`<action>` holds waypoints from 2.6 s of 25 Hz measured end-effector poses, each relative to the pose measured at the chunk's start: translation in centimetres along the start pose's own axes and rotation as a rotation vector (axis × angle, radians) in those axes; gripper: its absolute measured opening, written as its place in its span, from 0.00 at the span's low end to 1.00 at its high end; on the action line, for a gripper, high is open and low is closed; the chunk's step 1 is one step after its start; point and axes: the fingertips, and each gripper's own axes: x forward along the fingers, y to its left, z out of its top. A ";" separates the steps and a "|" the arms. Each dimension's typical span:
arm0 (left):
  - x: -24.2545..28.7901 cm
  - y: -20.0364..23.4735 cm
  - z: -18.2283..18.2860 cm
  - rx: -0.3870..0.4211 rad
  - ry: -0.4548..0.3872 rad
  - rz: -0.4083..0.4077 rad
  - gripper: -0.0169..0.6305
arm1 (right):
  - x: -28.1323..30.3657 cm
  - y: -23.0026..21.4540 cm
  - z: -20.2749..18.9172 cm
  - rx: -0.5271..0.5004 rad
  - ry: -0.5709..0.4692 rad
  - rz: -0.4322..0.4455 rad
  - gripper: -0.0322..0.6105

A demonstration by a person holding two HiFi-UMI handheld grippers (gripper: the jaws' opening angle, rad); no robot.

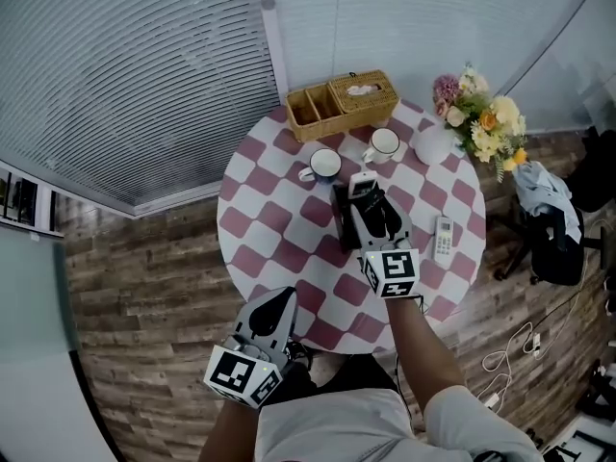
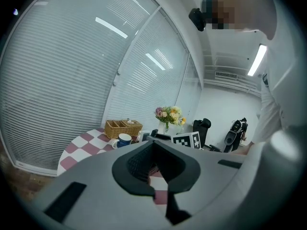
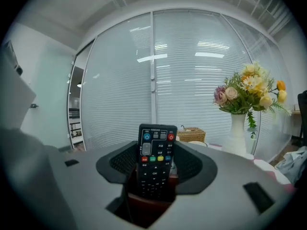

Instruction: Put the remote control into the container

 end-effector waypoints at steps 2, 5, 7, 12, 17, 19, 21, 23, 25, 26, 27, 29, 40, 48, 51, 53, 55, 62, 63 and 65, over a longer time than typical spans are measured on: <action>0.0 -0.1 -0.1 -0.001 0.003 -0.002 0.04 | 0.1 0.2 -0.4 -0.008 0.020 0.001 0.42; 0.0 -0.2 -0.3 -0.005 0.003 -0.001 0.04 | 0.4 0.2 -0.6 -0.010 0.039 -0.009 0.42; -0.1 -0.2 -0.3 -0.006 0.003 0.001 0.04 | 0.6 0.3 -0.8 -0.006 0.057 -0.013 0.43; -0.6 -0.7 -0.5 0.000 -0.003 -0.003 0.04 | 0.2 0.2 0.1 -0.006 0.052 -0.020 0.46; -0.8 -1.5 -0.3 0.006 -0.010 -0.015 0.04 | -1.9 -0.4 1.9 0.009 0.010 -0.020 0.48; -0.8 -1.9 -0.2 0.011 -0.012 -0.024 0.04 | -3.3 -0.9 2.7 0.020 -0.006 -0.031 0.48; -0.8 -2.4 -0.1 0.018 -0.014 -0.034 0.04 | -4.9 -1.4 3.2 0.049 -0.021 -0.033 0.48; -0.8 -3.0 0.1 0.023 -0.020 -0.044 0.04 | -6.6 -1.7 3.5 0.069 -0.032 -0.017 0.48; -0.8 -3.6 0.2 0.028 -0.028 -0.054 0.04 | -8.3 -1.7 3.4 0.070 -0.033 0.015 0.48; -0.8 -4.0 0.4 0.031 -0.031 -0.057 0.04 | -9.2 -1.6 3.1 0.071 -0.028 0.035 0.47; -0.8 -4.3 0.5 0.034 -0.034 -0.059 0.04 | -10.2 -1.4 2.8 0.075 -0.019 0.056 0.47; -0.8 -5.1 0.8 0.040 -0.038 -0.065 0.04 | -12.3 -1.3 2.3 0.080 0.001 0.080 0.45; -1.3 -9.5 1.3 0.103 -0.062 -0.086 0.04 | -22.3 -2.2 5.5 0.092 -0.038 0.089 0.08; -2.0 -13.5 1.7 0.150 -0.113 -0.090 0.04 | -27.5 -2.2 7.6 0.107 -0.074 0.139 0.07; -2.5 -14.3 2.4 0.166 -0.136 -0.088 0.04 | -28.9 -1.8 8.1 0.105 -0.076 0.149 0.07; -2.7 -14.6 2.9 0.177 -0.148 -0.086 0.04 | -29.4 -1.6 8.4 0.103 -0.081 0.152 0.07; -2.9 -14.8 3.2 0.187 -0.155 -0.083 0.04 | -29.6 -1.4 8.6 0.103 -0.083 0.154 0.07; -3.4 -15.1 3.5 0.214 -0.158 -0.075 0.04 | -29.5 -0.8 9.1 0.107 -0.085 0.161 0.07; -3.5 -15.1 3.5 0.216 -0.161 -0.074 0.04 | -29.5 -0.7 9.1 0.107 -0.085 0.162 0.07; -3.6 -15.2 3.6 0.208 -0.173 -0.081 0.04 | -29.5 -0.7 9.0 0.106 -0.083 0.160 0.07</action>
